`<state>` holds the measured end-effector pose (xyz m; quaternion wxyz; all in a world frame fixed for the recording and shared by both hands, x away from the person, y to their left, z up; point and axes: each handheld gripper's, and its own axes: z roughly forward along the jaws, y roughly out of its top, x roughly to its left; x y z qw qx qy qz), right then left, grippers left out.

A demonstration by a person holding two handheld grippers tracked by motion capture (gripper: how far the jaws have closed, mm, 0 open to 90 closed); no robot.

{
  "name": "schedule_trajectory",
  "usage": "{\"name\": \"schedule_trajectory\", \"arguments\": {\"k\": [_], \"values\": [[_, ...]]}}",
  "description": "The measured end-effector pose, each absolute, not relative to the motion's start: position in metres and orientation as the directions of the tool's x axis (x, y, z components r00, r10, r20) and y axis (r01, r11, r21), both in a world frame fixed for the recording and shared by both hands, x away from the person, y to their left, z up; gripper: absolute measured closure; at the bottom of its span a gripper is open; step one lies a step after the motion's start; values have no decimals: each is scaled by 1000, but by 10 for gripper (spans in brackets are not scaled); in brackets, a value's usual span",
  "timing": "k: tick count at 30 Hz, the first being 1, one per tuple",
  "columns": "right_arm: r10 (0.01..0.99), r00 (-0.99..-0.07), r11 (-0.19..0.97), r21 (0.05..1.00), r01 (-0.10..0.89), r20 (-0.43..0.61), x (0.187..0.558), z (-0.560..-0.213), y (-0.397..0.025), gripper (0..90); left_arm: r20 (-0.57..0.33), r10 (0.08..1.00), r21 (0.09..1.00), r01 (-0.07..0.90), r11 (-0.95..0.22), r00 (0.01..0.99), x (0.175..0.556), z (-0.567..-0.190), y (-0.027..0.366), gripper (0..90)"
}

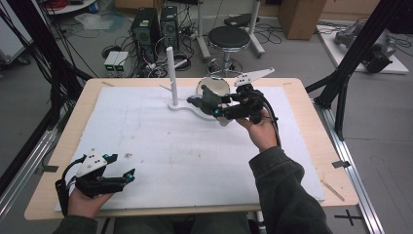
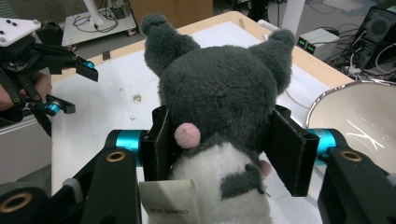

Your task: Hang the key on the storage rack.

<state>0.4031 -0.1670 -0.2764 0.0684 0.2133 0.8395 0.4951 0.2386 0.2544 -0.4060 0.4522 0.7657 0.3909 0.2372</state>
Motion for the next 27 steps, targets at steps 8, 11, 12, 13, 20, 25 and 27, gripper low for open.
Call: {"name": "schedule_trajectory", "arguments": {"k": [8, 11, 12, 13, 20, 25, 27], "values": [[418, -905, 437, 854, 281, 84, 411, -271, -154, 456, 6, 814, 879, 385, -282, 581, 239, -406, 255, 199], [413, -907, 439, 855, 278, 83, 413, -270, -150, 456, 7, 814, 878, 386, -283, 581, 238, -406, 256, 199], [415, -906, 440, 852, 283, 86, 413, -269, -149, 457, 9, 814, 878, 385, -284, 581, 239, -406, 256, 199], [413, -907, 442, 853, 278, 82, 414, -269, -148, 456, 9, 814, 878, 385, -284, 581, 239, -406, 256, 199], [411, -909, 448, 852, 270, 72, 418, -266, -142, 456, 7, 812, 879, 384, -284, 583, 239, -406, 256, 199], [413, -908, 448, 853, 269, 69, 421, -261, -137, 456, 6, 812, 879, 384, -283, 583, 239, -406, 256, 199], [406, -912, 449, 855, 260, 64, 423, -260, -136, 456, 7, 812, 879, 384, -284, 584, 239, -406, 256, 199]]}}
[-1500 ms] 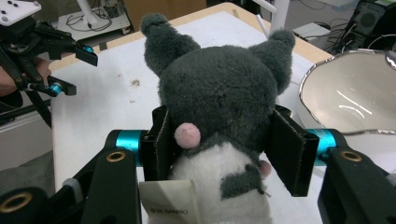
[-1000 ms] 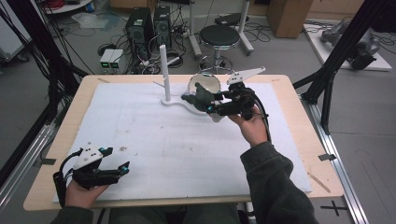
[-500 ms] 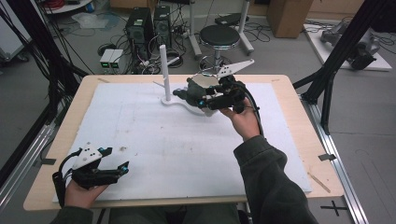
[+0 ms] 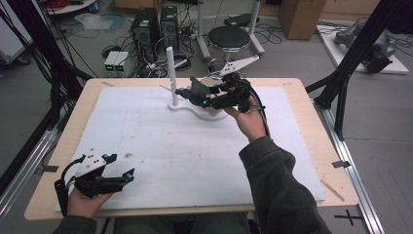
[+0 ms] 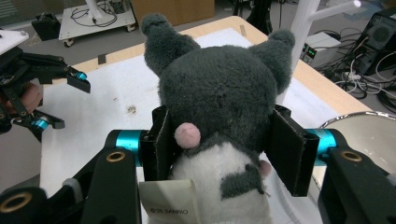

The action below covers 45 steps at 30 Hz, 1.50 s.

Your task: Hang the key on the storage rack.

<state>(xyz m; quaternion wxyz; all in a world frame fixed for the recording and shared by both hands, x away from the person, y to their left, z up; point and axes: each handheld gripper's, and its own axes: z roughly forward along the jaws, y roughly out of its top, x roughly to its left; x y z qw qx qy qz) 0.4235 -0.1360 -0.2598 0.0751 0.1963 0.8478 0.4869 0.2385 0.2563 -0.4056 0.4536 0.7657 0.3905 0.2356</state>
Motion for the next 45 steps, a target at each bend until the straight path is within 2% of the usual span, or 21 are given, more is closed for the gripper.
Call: {"name": "schedule_trajectory", "arguments": {"k": [45], "values": [[455, -890, 441, 860, 257, 33, 455, -240, -100, 456, -1, 816, 884, 382, -270, 578, 239, -406, 259, 199]]}}
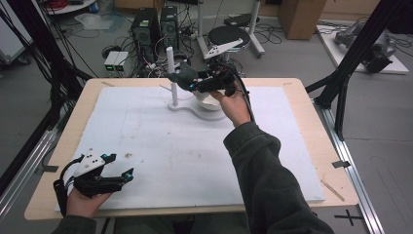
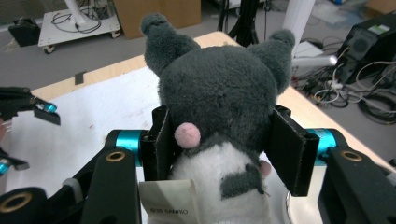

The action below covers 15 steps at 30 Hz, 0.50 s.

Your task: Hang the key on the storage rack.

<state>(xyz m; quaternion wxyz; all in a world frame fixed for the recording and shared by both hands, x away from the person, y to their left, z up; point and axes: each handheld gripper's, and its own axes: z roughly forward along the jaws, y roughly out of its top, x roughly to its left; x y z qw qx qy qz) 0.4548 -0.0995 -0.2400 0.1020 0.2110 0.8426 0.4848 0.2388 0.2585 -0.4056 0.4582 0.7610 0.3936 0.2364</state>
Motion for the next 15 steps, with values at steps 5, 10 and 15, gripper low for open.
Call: {"name": "schedule_trajectory", "arguments": {"k": [5, 10, 15], "values": [[463, -886, 441, 858, 262, 33, 457, -241, -97, 455, -4, 816, 883, 384, -268, 578, 239, -406, 259, 199], [468, -883, 445, 854, 270, 35, 462, -245, -94, 455, -3, 818, 886, 381, -265, 575, 239, -406, 258, 199], [478, -877, 444, 850, 285, 45, 466, -249, -92, 455, 0, 816, 885, 379, -268, 578, 239, -406, 259, 199]]}}
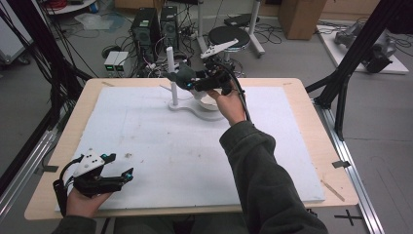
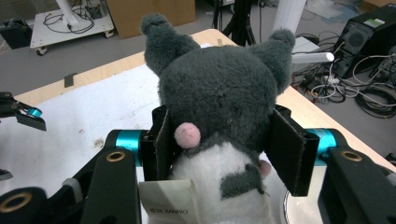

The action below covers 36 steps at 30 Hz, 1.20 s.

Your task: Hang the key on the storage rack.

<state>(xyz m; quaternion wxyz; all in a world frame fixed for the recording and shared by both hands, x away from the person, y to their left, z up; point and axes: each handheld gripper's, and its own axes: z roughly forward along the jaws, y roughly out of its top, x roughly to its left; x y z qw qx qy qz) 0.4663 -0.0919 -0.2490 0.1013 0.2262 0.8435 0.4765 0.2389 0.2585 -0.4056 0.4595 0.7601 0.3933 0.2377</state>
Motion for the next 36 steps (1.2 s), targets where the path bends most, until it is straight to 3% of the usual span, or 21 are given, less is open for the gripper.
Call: {"name": "schedule_trajectory", "arguments": {"k": [36], "values": [[526, -848, 469, 813, 346, 57, 485, -272, -83, 450, 2, 816, 884, 380, -272, 579, 238, -405, 259, 199]]}}
